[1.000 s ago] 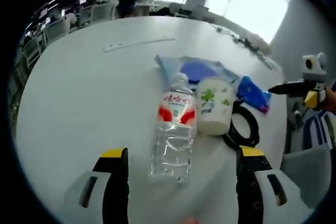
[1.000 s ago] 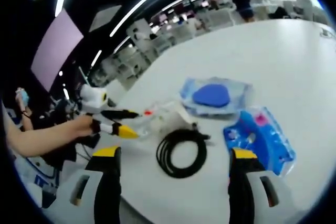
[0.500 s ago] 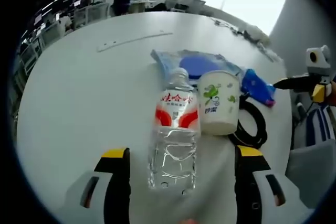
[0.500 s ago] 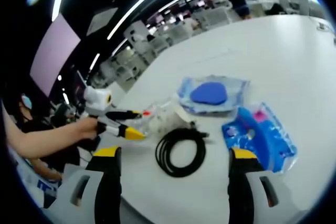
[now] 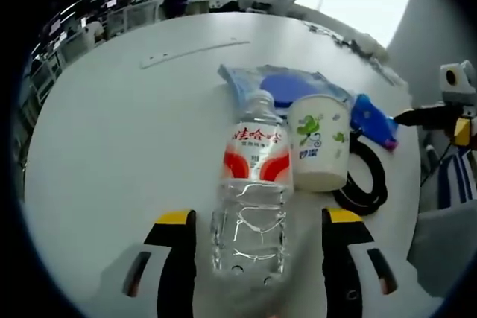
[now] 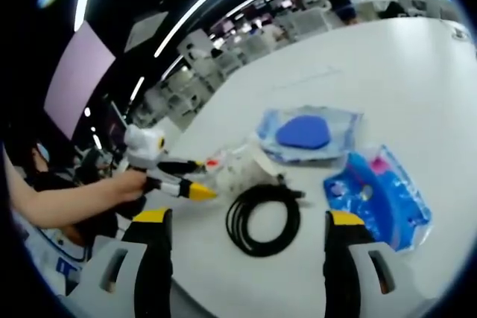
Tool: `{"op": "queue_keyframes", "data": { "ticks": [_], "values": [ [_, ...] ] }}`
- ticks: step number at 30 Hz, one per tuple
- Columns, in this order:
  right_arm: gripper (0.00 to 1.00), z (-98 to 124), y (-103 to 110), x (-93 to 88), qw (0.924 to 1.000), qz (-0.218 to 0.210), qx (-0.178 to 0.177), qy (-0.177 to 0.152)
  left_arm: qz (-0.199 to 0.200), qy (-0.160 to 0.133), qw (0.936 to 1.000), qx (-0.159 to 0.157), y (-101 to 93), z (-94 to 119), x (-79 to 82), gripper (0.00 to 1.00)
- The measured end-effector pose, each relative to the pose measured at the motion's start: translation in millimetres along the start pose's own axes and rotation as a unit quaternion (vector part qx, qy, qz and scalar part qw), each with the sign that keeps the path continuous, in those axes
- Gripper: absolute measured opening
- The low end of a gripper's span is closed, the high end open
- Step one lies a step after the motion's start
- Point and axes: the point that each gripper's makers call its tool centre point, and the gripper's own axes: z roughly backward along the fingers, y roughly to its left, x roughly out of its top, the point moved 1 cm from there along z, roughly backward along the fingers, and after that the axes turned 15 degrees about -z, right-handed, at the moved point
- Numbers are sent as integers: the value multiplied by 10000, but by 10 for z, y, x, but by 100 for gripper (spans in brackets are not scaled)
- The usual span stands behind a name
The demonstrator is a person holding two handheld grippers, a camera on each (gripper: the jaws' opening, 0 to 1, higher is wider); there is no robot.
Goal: Arrange the tabletop items into an orderly group along one side of the table until the central work area is clear of visible clutter.
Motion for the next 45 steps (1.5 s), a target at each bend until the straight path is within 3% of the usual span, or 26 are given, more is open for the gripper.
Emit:
{"op": "queue_keyframes", "data": {
  "ticks": [8,15,19,28,34,45],
  "values": [
    [81,-62,25,38,9999,-82,69,-20,-70,61,9999,106,74,1,-4,54],
    [80,-114,60,76,9997,-198,144,-41,-613,246,9977,133,57,-15,-30,44],
    [79,-155,87,182,9980,-545,244,-200,-868,193,9959,159,38,-35,-40,42],
    [77,-287,182,511,9898,-1174,531,-601,-818,-51,9961,324,62,-39,-46,42],
    [74,-475,304,658,9817,-1704,590,-611,-799,-100,9961,351,67,-37,-48,42],
    [70,-995,457,981,9763,-2059,542,-396,-787,-119,9961,383,77,-34,-43,42]
  ]
}}
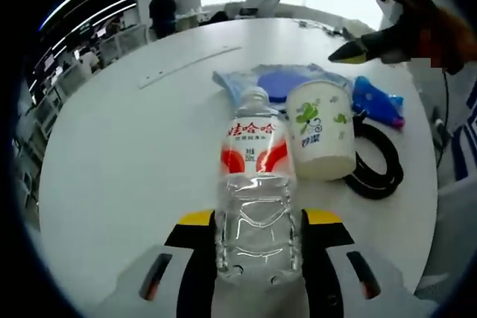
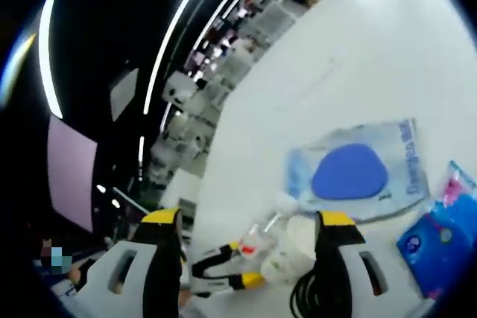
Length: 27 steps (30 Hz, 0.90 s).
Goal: Arrange the tabletop items into an orderly group along one side of the table until the central work area is clear of visible clutter.
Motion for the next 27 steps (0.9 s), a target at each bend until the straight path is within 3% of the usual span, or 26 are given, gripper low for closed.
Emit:
{"op": "queue_keyframes", "data": {
  "ticks": [9,14,20,23,27],
  "values": [
    [69,-368,-191,52,9977,-415,-430,312,20,-54,10000,32,21,-10,-13,42],
    [67,-450,-249,56,9962,-446,-652,369,25,-55,10000,27,25,-21,-9,42],
    [56,-569,-397,-13,9914,-697,-965,541,46,-121,9999,40,33,-39,-6,42],
    [57,-616,-525,-148,9863,-680,-1262,817,47,-132,9999,44,27,-47,2,42],
    [56,-654,-585,-156,9837,-828,-1379,805,19,-140,9999,24,25,-53,4,42]
  ]
}}
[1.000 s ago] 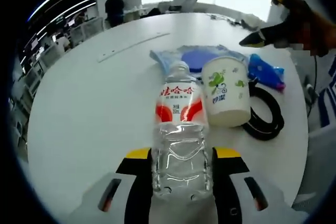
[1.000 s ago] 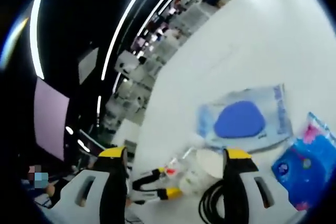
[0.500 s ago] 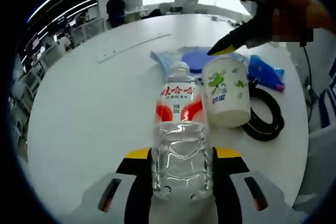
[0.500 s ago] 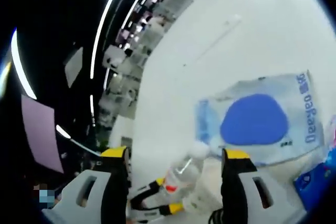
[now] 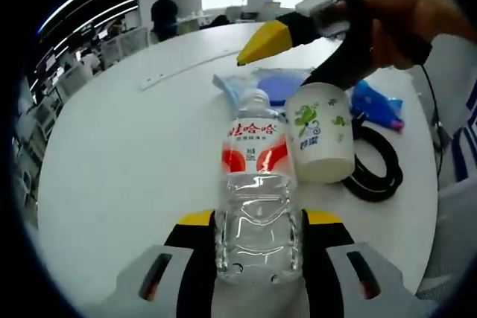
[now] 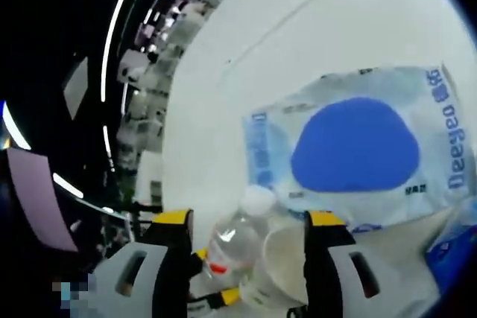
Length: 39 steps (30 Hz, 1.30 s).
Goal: Arrange the tabletop items into an orderly group along one side of the table until the central work area is clear of visible clutter.
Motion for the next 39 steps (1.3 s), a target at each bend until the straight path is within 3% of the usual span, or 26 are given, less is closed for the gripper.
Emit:
{"op": "queue_keyframes", "data": {
  "ticks": [3,10,18,23,28,30,39],
  "values": [
    [55,-45,36,37,9994,-345,82,18,2,-34,10000,13,-1,-2,-4,42],
    [53,-126,86,59,9984,-553,115,24,-16,-54,10000,0,-4,0,-3,42],
    [42,-253,73,-7,9997,-176,-142,129,-13,-88,10000,3,-4,6,0,42],
    [38,-296,57,-24,9995,-5,-310,34,-29,-97,9999,3,-6,6,-7,41],
    [22,-295,-78,8,9978,144,-642,-59,-27,-135,9999,-11,-10,7,-8,41],
    [22,-312,-67,16,9982,-8,-590,-101,-21,-151,9999,-35,-11,9,-7,41],
    [20,-301,-25,33,9983,74,-544,-216,50,-180,9998,-52,-25,21,-5,41]
  ]
}}
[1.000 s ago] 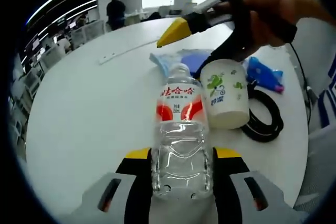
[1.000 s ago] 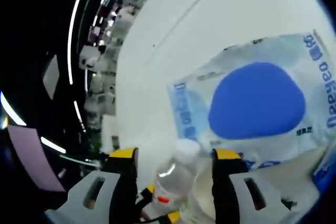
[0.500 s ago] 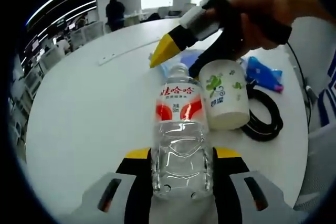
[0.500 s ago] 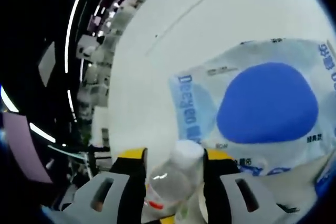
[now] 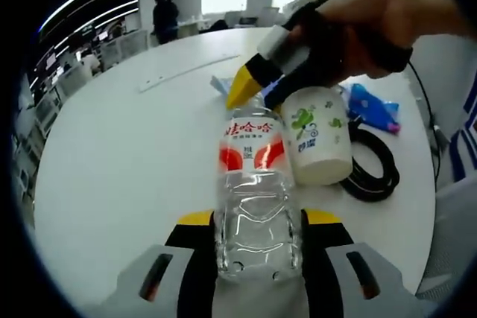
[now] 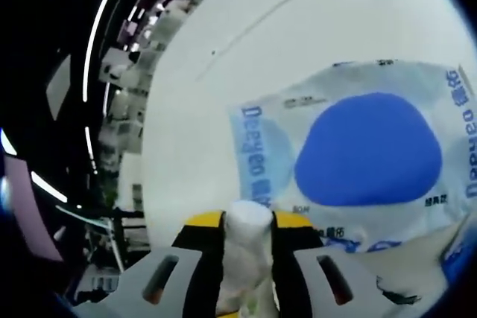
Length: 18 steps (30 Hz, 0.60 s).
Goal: Arrange the tabletop items into an orderly group along one side of the table until the central work area is clear of visible clutter.
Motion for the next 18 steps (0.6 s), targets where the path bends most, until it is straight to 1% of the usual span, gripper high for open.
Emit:
{"op": "queue_keyframes", "data": {
  "ticks": [3,7,8,11,14,18],
  "values": [
    [19,33,51,-12,9998,141,90,-107,17,0,10000,-7,-9,5,-1,41],
    [19,82,156,-15,9980,468,355,-244,47,-28,10000,17,-16,39,0,40],
    [19,97,158,-21,9978,493,349,-264,51,-39,10000,24,-22,46,3,40],
    [19,140,207,-24,9963,607,476,-369,82,-91,9999,57,-42,61,19,40],
    [19,194,295,-33,9931,845,653,-479,138,-183,9997,110,-32,65,39,40],
    [19,272,455,-59,9866,1219,897,-606,183,-245,9993,212,-38,95,56,40]
  ]
}}
